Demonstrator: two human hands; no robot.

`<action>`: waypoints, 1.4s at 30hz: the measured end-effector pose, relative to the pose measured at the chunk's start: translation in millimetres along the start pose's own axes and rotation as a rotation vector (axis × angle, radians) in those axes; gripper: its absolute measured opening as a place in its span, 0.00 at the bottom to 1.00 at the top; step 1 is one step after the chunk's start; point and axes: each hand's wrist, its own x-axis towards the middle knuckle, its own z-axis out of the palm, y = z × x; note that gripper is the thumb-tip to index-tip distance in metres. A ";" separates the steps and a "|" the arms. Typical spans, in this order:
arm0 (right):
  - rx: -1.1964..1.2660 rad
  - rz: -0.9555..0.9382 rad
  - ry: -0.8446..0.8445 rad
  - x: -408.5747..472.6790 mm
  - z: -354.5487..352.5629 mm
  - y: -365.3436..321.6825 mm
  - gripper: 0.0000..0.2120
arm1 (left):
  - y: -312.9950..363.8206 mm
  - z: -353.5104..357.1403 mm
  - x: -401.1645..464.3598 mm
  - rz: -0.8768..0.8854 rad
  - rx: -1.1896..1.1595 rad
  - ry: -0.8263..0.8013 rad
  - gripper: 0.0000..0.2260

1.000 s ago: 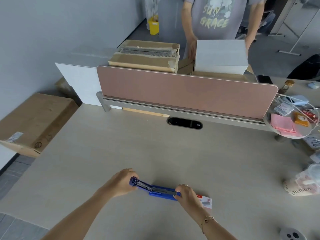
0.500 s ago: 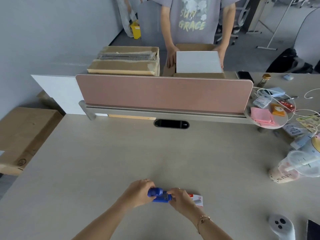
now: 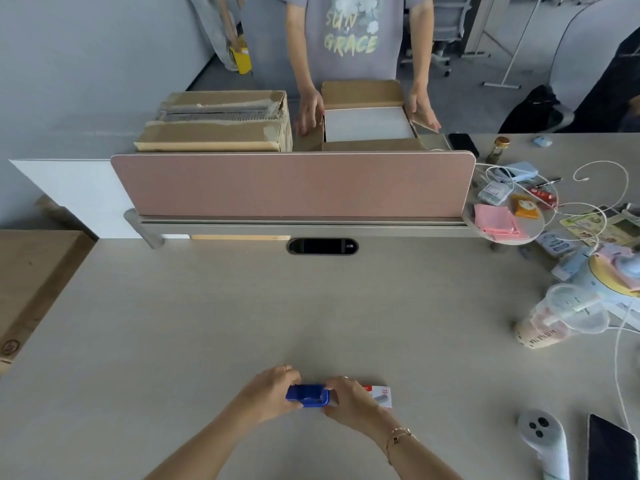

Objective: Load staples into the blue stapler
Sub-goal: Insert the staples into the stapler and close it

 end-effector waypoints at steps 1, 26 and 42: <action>-0.010 0.005 0.005 -0.9 -0.8 -0.4 0.07 | -2.2 0.1 -1.0 0.000 -0.009 -0.008 0.11; -0.365 -0.011 -0.021 10.5 -7.1 -24.1 0.12 | -10.5 6.5 -6.1 -0.129 -0.003 -0.003 0.08; -0.234 -0.077 0.005 7.1 -8.8 -11.0 0.09 | -35.4 4.5 -18.2 -0.073 -0.025 0.053 0.11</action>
